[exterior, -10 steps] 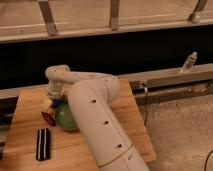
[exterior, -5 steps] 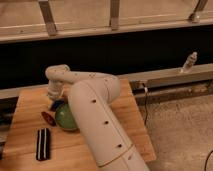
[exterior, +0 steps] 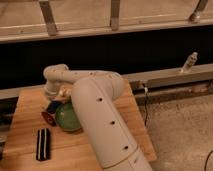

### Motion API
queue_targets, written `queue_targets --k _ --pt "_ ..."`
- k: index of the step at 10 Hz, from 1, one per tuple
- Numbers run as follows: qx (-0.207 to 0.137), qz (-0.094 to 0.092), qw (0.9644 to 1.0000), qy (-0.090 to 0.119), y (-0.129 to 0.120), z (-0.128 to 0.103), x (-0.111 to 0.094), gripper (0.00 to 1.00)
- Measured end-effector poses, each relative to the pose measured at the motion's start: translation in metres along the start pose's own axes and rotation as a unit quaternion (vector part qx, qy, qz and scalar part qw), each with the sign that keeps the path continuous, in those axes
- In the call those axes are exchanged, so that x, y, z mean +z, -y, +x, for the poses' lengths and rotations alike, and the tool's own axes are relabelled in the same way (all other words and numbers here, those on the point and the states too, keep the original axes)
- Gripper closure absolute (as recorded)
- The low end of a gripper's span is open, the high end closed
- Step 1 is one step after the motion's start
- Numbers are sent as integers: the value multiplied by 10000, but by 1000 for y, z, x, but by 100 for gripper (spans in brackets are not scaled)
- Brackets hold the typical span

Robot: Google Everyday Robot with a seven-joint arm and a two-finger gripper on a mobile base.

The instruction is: Place the white sponge in the ceramic cup

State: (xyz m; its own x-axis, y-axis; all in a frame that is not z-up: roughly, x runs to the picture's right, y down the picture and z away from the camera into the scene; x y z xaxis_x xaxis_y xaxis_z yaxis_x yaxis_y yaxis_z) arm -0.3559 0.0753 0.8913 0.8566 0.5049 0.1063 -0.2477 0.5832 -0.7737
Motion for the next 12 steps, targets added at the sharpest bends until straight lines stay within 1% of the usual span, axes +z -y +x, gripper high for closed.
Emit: queue_targets --k 1,2,3,4,5,6,7,8,9,10,12 --pt "-93 115 9998 165 -2 -8 -18 100" --pt "-182 287 9987 374 -1 -16 -44 100" --pt "-216 397 9977 504 0 -21 -59 100" --pt "-216 632 9951 729 5 -26 -86 100" --pt "-149 771 9927 919 12 -24 -102 100" --pt "24 947 9882 1203 25 -12 -122 100" --pt "182 1060 9844 1394 32 1 -133 100" --pt "418 1212 9779 1651 37 22 -149 100" --pt "622 1324 9721 1835 38 42 -160 100" --pt "765 1397 9667 2001 36 57 -168 100" --pt "1026 1559 9523 2414 31 97 -189 100"
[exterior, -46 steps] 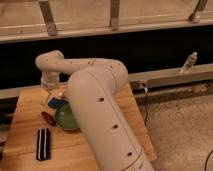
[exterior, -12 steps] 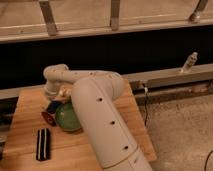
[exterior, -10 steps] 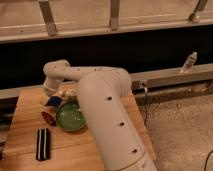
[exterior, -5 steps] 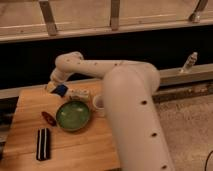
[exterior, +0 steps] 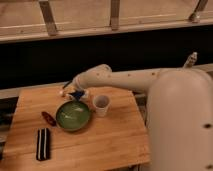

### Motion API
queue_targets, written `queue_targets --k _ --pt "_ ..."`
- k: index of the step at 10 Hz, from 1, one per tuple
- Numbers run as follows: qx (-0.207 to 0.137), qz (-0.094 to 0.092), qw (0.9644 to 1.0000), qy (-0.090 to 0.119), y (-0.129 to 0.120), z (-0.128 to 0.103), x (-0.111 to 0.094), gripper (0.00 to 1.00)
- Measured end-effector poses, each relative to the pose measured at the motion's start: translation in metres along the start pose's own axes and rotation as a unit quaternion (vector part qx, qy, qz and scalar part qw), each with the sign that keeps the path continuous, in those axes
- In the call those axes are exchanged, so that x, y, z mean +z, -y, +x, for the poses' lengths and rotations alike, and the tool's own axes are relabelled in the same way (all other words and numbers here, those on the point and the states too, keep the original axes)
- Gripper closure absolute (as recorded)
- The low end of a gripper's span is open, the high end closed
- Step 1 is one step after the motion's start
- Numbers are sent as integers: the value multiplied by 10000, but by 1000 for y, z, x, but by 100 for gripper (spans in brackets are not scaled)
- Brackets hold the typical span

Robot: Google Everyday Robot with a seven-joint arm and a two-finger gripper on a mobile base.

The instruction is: Place the white sponge in the ceramic cup

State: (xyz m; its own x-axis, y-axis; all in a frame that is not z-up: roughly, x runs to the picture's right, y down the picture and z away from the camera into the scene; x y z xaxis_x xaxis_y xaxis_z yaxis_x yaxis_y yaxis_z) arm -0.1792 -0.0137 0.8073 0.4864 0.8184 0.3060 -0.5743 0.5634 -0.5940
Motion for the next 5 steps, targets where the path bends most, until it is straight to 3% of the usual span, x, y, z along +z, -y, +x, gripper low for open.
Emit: queue_targets --k 2,5 --pt "116 73 9997 206 1 11 -18 100" --pt "26 126 9998 160 0 7 -13 100"
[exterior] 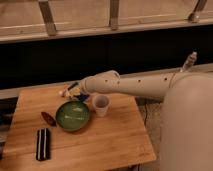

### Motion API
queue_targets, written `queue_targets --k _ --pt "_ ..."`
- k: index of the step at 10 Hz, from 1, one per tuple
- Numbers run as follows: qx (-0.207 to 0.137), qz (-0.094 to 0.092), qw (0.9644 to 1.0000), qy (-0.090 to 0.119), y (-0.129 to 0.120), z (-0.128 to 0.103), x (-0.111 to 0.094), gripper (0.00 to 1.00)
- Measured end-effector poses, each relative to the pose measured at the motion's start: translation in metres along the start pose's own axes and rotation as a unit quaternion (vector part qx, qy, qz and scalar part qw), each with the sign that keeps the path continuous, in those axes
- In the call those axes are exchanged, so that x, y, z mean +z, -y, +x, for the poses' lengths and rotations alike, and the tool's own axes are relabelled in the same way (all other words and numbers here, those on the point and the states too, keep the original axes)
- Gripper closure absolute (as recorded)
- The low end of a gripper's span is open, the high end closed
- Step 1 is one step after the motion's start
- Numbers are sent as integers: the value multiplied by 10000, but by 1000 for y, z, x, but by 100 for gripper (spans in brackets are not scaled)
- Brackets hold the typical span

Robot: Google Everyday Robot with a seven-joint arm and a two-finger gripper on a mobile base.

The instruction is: Place the white sponge in the ceramic cup

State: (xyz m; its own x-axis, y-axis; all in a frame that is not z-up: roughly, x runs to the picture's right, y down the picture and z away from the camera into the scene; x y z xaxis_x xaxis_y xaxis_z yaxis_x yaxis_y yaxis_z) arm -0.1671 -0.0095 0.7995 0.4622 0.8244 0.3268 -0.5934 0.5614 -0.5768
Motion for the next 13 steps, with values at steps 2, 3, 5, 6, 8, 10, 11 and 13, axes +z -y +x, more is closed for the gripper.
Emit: queue_targets --k 2,3,5,6,8,10,11,13 --pt "-191 252 9995 40 8 -20 -8 100" --pt "-249 391 9989 73 14 -30 -18 100" --pt "-383 805 9959 172 26 -62 -49 100" --pt "-410 982 9941 192 33 -68 -61 100" --pt "-321 1409 9894 139 51 -64 -90 100" --pt "-196 1672 9857 38 60 -47 -101 100" --pt "-52 1812 9834 -21 69 -30 -105 100" --pt "153 1922 9812 -115 78 -2 -100 100"
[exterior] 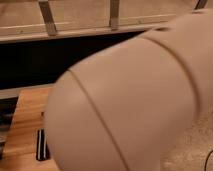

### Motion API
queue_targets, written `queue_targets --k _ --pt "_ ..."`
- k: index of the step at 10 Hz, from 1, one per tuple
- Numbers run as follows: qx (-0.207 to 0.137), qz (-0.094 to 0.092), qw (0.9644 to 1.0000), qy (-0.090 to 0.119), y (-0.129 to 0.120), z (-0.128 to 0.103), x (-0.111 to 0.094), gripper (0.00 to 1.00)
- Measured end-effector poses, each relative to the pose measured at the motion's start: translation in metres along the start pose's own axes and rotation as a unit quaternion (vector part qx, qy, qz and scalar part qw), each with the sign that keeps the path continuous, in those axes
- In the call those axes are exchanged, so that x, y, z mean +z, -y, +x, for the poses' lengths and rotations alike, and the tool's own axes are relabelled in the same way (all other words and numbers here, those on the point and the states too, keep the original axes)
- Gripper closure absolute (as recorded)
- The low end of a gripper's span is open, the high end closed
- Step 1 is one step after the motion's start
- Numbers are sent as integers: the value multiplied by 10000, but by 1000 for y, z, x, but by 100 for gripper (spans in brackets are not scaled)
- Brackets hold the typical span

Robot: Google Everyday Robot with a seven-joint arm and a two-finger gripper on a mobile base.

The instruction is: Place the white sponge in the ceramic cup

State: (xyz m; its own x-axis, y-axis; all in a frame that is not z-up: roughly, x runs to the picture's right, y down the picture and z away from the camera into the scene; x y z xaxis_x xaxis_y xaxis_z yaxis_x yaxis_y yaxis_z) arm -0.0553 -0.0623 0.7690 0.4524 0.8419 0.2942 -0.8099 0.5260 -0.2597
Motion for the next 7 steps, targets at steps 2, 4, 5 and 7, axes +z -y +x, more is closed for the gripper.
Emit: queue_targets --k 2,4,5,7 --pt "257 47 9995 -159 7 28 9 100" --pt "450 17 9986 -276 10 46 17 100" --pt "527 -7 9981 -307 11 52 19 100" --pt "639 -64 9975 -306 11 59 21 100"
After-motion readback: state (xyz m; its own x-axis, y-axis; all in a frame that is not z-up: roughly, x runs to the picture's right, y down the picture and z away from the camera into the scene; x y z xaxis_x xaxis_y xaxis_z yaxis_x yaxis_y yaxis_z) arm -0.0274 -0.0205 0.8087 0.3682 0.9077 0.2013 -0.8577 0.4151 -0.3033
